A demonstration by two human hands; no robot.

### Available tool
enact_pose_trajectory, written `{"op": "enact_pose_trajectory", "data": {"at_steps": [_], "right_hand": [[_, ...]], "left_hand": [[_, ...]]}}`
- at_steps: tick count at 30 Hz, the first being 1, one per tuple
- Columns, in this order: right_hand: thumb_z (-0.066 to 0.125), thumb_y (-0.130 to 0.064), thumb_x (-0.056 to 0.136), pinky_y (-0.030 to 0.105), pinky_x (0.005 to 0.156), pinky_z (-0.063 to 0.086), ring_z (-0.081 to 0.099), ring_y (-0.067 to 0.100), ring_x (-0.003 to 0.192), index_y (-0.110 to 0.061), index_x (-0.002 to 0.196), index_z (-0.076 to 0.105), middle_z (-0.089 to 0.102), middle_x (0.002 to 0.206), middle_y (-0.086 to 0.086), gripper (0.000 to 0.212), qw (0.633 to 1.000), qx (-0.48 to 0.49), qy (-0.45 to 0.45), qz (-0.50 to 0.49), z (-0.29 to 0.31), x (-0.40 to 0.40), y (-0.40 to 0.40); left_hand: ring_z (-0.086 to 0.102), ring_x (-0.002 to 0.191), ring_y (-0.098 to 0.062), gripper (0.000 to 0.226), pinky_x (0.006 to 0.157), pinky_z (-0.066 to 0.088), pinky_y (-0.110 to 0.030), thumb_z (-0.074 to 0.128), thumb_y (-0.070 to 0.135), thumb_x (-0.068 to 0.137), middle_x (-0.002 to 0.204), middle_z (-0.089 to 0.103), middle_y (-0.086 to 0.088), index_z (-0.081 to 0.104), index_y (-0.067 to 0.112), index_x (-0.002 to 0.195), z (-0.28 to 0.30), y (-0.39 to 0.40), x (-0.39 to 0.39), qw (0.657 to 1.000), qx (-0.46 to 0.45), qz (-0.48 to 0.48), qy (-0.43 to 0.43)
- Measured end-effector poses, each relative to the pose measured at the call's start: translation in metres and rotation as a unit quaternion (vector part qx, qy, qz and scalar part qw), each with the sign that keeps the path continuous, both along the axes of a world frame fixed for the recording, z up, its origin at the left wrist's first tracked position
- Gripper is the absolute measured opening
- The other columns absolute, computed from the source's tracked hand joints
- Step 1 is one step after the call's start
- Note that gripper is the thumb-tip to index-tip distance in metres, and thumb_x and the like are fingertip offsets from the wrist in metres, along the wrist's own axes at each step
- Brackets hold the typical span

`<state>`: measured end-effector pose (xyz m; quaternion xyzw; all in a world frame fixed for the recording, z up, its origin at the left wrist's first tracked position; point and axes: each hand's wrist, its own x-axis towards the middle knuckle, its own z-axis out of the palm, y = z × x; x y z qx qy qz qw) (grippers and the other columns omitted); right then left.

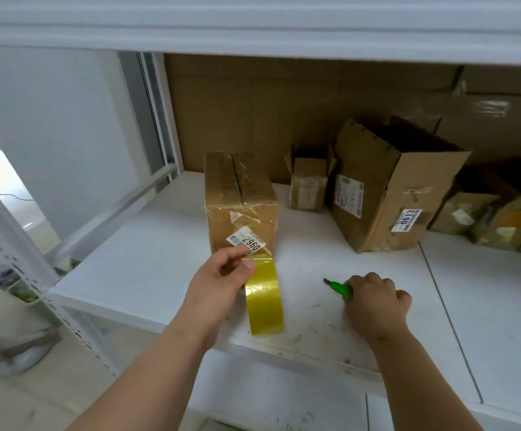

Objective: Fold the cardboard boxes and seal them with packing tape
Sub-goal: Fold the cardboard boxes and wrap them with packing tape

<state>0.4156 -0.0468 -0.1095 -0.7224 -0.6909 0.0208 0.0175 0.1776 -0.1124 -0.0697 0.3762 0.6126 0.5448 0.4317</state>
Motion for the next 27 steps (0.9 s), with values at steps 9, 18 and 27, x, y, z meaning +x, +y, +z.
{"op": "enact_pose_trajectory", "data": {"at_steps": [9, 18, 27], "right_hand": [[0.054, -0.028, 0.099, 0.022, 0.073, 0.038, 0.05, 0.005, 0.088, -0.029, 0.125, 0.064, 0.055, 0.102, -0.011, 0.028, 0.905, 0.143, 0.343, 0.208, 0.069, -0.04, -0.024], [0.049, -0.041, 0.097, 0.033, 0.072, 0.05, 0.057, 0.012, 0.085, -0.029, 0.118, 0.066, 0.054, 0.095, -0.008, 0.03, 0.92, 0.161, 0.226, 0.276, 0.099, -0.08, -0.034], [0.045, -0.042, 0.098, 0.028, 0.058, 0.033, 0.055, 0.017, 0.082, -0.028, 0.105, 0.067, 0.045, 0.088, -0.008, 0.027, 0.937, 0.149, 0.165, 0.269, 0.1, -0.097, -0.03]], "left_hand": [[0.071, 0.075, -0.015, 0.018, 0.062, 0.053, -0.025, 0.064, 0.009, 0.092, 0.094, 0.076, -0.003, 0.074, 0.023, 0.096, 0.006, 0.001, 0.009, 0.994, -0.018, -0.006, -0.105], [0.07, 0.075, -0.02, 0.013, 0.06, 0.054, -0.027, 0.066, 0.023, 0.094, 0.094, 0.075, -0.012, 0.076, 0.02, 0.101, 0.01, -0.006, 0.011, 0.991, -0.012, -0.013, -0.133], [0.065, 0.062, 0.004, 0.012, 0.053, 0.046, -0.01, 0.067, 0.023, 0.093, 0.078, 0.075, 0.01, 0.079, 0.024, 0.091, 0.012, -0.004, 0.011, 0.998, 0.015, 0.047, -0.04]]}}
